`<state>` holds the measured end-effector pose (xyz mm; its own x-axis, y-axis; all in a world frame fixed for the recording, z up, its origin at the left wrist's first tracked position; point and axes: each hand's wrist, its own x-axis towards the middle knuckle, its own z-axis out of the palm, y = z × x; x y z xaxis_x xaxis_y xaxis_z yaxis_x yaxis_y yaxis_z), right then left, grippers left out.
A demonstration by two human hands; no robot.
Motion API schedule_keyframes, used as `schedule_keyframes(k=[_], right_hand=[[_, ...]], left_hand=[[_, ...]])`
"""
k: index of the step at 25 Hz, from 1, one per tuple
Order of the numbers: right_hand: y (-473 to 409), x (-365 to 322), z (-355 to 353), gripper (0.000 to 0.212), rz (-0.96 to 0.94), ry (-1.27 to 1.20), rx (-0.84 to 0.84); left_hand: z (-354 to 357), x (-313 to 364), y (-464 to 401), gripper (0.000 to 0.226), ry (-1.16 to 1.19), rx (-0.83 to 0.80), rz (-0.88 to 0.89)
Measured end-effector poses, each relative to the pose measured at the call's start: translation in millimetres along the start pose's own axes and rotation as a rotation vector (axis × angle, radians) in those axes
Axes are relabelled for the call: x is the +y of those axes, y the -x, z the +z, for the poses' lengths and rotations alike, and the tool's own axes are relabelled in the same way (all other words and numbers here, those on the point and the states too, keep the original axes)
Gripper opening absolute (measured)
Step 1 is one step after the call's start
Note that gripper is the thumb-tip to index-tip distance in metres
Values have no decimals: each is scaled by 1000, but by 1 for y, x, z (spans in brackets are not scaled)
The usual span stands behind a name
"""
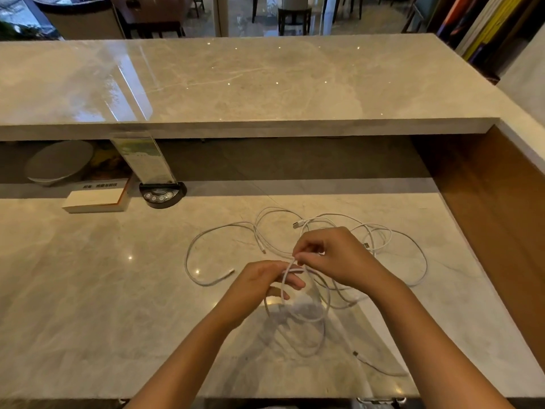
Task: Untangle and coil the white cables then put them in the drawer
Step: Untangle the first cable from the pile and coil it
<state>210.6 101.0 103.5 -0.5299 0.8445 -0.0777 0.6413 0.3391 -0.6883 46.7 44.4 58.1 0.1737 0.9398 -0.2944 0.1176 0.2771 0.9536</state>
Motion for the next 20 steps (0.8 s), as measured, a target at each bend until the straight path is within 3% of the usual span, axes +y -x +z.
schedule_keyframes(k=[3, 6, 8, 10, 13, 15, 17, 20], right_hand=[[0, 4, 4, 16, -2, -146, 140], [8, 6, 11, 59, 127, -421, 414], [16, 8, 17, 87, 235, -558, 388], [23, 10, 27, 98, 232, -519, 330], [25, 12, 27, 88, 151, -250, 527], [23, 16, 26, 83, -29, 199, 654], [21, 26, 31, 85, -224, 563, 673], [17, 31, 30, 77, -306, 721, 595]], left_hand=[[1, 6, 3, 25, 22, 38, 25], [1, 9, -1, 25, 183, 156, -12], [-2, 11, -3, 25, 238, 190, -17], [-4, 14, -4, 25, 174, 203, -24], [-5, 17, -5, 21, -19, 262, -15], [-2, 19, -4, 18, -46, 256, -9], [0, 22, -2, 19, -69, 215, -18], [-2, 28, -1, 18, -125, 157, -17]])
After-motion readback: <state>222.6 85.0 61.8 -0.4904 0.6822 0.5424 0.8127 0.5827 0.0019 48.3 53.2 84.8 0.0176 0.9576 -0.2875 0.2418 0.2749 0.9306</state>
